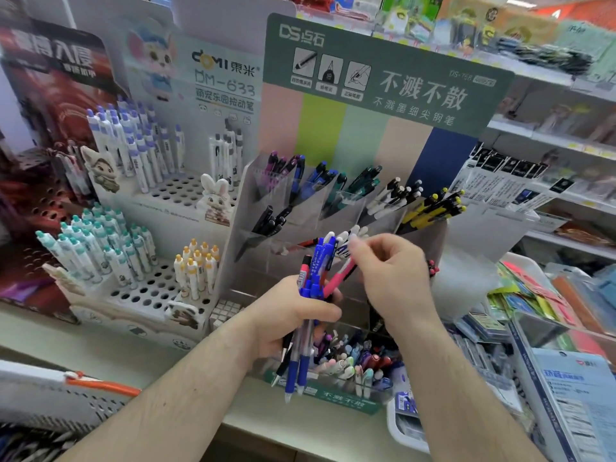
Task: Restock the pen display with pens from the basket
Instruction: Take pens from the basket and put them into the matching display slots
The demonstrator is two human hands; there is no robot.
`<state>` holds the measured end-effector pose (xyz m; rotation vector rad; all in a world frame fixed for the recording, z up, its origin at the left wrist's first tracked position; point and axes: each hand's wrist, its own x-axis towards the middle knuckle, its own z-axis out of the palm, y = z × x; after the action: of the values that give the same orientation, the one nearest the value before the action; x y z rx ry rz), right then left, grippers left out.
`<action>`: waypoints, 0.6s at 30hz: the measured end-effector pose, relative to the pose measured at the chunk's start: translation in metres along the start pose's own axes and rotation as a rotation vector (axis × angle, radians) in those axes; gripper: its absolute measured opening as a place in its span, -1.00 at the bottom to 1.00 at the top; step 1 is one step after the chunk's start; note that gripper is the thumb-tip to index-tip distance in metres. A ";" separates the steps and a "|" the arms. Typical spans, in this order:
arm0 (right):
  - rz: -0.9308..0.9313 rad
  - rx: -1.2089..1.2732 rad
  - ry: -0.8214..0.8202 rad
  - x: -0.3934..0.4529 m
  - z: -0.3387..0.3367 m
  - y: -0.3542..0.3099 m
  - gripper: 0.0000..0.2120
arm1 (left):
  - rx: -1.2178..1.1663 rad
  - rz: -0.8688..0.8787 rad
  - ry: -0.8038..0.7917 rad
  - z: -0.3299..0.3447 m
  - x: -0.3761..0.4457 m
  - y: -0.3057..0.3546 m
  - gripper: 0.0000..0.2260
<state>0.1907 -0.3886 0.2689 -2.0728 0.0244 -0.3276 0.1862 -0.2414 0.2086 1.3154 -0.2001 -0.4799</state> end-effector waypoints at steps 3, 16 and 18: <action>0.091 0.270 0.161 0.006 -0.017 -0.005 -0.78 | -0.120 0.003 0.028 -0.003 -0.003 -0.003 -0.83; 0.353 0.688 0.305 -0.002 -0.040 0.011 -0.92 | -0.814 0.088 -0.133 0.020 0.022 -0.001 -0.62; 0.375 0.764 0.334 -0.002 -0.046 0.014 -0.91 | -0.842 0.087 -0.192 0.026 0.025 0.001 -0.64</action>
<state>0.1795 -0.4345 0.2775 -1.2104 0.4193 -0.3732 0.1984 -0.2751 0.2124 0.4369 -0.1832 -0.5342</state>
